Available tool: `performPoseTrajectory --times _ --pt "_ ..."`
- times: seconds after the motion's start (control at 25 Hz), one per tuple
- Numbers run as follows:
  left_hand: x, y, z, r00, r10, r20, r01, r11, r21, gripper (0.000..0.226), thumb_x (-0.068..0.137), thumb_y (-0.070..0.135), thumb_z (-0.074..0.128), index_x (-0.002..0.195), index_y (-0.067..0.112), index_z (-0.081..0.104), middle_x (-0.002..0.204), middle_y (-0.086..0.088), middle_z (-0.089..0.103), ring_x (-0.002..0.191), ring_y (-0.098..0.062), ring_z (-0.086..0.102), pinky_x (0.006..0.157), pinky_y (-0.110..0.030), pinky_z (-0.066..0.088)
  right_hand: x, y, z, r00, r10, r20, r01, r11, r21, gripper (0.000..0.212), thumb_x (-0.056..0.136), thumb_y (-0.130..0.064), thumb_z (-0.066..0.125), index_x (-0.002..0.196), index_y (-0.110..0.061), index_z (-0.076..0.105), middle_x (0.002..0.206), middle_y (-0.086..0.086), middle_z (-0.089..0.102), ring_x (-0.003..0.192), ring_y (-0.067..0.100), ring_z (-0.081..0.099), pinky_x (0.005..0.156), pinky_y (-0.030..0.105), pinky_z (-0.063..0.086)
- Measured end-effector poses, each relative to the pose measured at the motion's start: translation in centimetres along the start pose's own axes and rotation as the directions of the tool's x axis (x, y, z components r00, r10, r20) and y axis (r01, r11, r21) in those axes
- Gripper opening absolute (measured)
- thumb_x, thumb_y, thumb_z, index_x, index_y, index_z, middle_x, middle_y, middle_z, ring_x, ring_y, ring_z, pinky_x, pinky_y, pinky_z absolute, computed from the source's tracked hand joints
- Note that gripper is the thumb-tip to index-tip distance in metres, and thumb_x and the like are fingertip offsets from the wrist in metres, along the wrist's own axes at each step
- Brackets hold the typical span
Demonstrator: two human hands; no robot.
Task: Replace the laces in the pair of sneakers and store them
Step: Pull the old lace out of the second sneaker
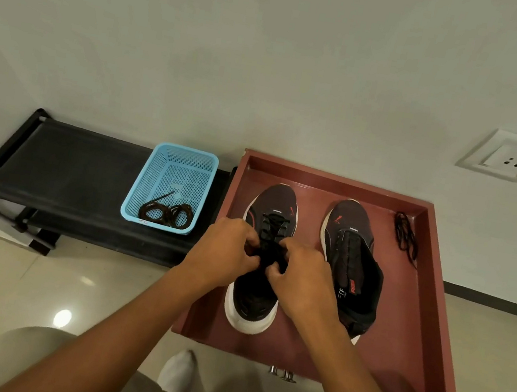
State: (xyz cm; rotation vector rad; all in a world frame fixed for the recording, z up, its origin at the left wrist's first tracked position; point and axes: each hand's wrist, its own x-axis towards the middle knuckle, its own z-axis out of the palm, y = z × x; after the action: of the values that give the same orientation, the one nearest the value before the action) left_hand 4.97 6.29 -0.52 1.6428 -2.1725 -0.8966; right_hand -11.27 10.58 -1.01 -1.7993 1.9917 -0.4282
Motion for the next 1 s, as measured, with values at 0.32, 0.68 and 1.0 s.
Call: performPoseTrajectory --times 0.32,0.68,1.0 --pt "1.1 -0.7 -0.4 0.997 -0.053 0.060 0.057 0.996 -0.067 0.017 0.075 0.022 0.089 0.089 0.020 0.080 0.078 0.007 0.075 0.075 -0.003 0.070 0.079 -0.035 0.062 0.7 0.9 -0.8 0.990 0.039 0.135 -0.057 0.989 0.134 0.041 0.089 -0.031 0.076 0.128 -0.026 0.065 0.096 -0.007 0.066 0.086 0.014 0.066 0.078 0.032 0.057" --pt "1.9 0.8 -1.0 0.996 0.063 0.063 -0.061 0.998 -0.029 0.031 0.073 0.022 0.091 0.097 0.028 0.071 0.075 0.010 0.065 0.066 -0.002 0.060 0.065 -0.022 0.051 2.9 2.1 -3.6 0.952 -0.017 0.306 -0.054 0.973 0.224 0.031 0.105 -0.011 0.050 0.125 -0.022 0.071 0.102 -0.003 0.072 0.085 0.007 0.068 0.074 0.017 0.052" --pt "3.3 1.4 -0.5 0.945 0.293 0.147 -0.305 0.950 0.067 0.021 0.078 0.023 0.084 0.095 0.032 0.076 0.075 0.009 0.053 0.071 -0.008 0.054 0.069 -0.039 0.052 4.3 2.2 -1.5 0.985 -0.078 0.156 0.059 0.990 0.126 0.014 0.093 -0.009 0.065 0.093 -0.019 0.076 0.087 0.001 0.071 0.077 0.020 0.067 0.073 0.040 0.058"
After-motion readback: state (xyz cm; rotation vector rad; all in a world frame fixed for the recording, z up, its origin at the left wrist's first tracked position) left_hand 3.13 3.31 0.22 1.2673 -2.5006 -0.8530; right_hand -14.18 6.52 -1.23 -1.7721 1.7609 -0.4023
